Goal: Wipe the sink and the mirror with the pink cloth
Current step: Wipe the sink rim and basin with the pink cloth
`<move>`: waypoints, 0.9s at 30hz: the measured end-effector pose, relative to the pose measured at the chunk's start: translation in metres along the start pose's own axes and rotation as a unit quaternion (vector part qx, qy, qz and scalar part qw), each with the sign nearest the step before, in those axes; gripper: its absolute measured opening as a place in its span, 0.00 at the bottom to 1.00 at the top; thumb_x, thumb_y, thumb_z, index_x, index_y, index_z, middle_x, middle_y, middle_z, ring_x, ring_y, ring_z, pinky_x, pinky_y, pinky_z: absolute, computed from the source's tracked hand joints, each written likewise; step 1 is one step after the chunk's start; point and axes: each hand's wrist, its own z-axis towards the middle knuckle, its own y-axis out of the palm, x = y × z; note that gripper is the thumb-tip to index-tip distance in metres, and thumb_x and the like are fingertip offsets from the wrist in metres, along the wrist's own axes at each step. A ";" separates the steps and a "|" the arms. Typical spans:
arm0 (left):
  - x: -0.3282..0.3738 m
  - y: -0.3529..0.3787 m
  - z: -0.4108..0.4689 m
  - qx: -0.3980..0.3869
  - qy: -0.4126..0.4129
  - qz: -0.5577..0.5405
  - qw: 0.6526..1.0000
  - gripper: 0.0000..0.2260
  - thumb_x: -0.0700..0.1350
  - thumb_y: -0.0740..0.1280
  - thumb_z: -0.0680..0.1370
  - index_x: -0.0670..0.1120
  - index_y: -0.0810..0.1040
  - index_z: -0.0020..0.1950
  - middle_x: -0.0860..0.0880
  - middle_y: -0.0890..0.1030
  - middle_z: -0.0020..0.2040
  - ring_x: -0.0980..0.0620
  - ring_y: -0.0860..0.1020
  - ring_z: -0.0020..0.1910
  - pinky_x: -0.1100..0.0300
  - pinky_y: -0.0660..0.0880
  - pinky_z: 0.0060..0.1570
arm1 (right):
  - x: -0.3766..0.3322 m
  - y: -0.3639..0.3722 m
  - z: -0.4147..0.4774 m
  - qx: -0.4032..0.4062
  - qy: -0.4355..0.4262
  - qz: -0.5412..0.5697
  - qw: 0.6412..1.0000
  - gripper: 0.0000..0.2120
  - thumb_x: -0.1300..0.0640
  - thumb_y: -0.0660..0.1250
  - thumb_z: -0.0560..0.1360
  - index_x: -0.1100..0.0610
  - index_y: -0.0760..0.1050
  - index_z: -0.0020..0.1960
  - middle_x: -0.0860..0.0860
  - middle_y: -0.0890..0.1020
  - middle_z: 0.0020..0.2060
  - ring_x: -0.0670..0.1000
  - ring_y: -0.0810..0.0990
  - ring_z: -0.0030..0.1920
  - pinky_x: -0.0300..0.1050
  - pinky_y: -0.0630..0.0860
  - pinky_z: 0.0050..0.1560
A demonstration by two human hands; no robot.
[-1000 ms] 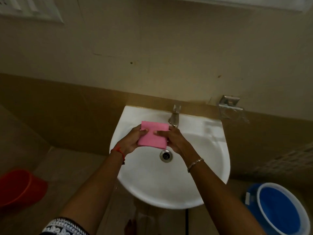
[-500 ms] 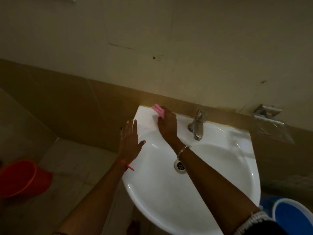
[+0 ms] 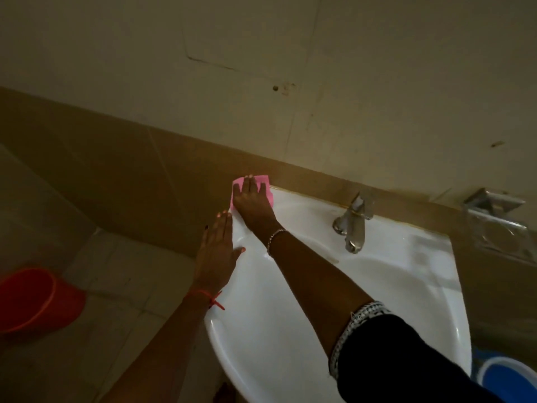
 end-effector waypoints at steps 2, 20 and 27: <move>0.001 -0.001 -0.001 -0.003 -0.002 -0.001 1.000 0.32 0.51 0.61 0.77 0.42 0.49 0.75 0.42 0.52 0.77 0.44 0.51 0.76 0.49 0.46 0.75 | 0.010 -0.002 -0.003 -0.001 -0.022 -0.024 0.999 0.25 0.65 0.58 0.77 0.67 0.54 0.72 0.70 0.61 0.69 0.66 0.61 0.71 0.63 0.60 0.69; 0.004 -0.006 -0.003 -0.029 -0.007 -0.015 0.999 0.33 0.47 0.63 0.77 0.39 0.47 0.75 0.41 0.50 0.77 0.44 0.48 0.77 0.52 0.52 0.74 | 0.089 0.024 -0.092 0.052 0.197 -0.125 0.971 0.20 0.62 0.74 0.65 0.62 0.77 0.55 0.62 0.83 0.49 0.59 0.82 0.50 0.56 0.80 0.51; 0.006 -0.006 -0.004 -0.027 -0.019 -0.039 0.999 0.34 0.47 0.63 0.77 0.40 0.46 0.75 0.42 0.50 0.77 0.45 0.48 0.77 0.51 0.50 0.74 | 0.068 0.014 -0.089 -0.021 0.277 -0.116 0.954 0.14 0.60 0.73 0.69 0.60 0.77 0.54 0.58 0.85 0.46 0.55 0.84 0.45 0.47 0.82 0.45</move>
